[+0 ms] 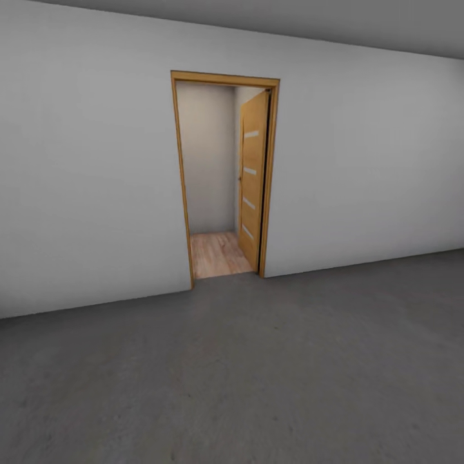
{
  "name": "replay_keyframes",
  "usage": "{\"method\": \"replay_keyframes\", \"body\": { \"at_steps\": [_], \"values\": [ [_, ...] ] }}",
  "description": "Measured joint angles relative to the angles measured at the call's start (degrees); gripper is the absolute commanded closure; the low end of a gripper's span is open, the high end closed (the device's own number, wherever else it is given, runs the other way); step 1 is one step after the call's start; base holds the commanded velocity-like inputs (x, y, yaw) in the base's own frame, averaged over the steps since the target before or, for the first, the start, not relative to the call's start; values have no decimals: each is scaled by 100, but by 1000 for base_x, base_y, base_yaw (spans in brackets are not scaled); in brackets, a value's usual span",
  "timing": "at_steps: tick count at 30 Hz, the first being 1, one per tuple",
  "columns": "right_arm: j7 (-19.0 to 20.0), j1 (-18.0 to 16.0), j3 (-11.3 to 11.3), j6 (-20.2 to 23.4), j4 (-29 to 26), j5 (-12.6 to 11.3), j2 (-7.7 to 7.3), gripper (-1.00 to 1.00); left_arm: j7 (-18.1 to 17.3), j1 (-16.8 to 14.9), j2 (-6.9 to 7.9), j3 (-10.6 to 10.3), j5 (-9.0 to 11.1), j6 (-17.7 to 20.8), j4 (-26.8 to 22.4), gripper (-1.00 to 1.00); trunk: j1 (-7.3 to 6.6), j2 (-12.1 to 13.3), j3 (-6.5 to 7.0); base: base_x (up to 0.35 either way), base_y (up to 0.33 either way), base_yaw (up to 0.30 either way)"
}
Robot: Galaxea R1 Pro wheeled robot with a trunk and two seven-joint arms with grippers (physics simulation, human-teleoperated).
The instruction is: Move the two storage containers from the living room to the garage. In the garage, place one container on the floor and stack the other container on top of it (either order is fine).
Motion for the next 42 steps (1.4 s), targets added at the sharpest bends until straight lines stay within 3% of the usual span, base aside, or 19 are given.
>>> {"method": "replay_keyframes", "body": {
  "at_steps": [20, 42],
  "values": [
    [-1, 0, 0, -10, 0, -12, 4, -100, 0, 2, 2, 0, 8, -4, 0, -100, 0, 0, 168, 320, 0, 0],
    [-1, 0, 0, -11, 1, 16, 3, -100, -1, 1, -6, 8, 0, 6, 0, -100, 0, 0, 172, 320, -34, 0]
  ]
}}
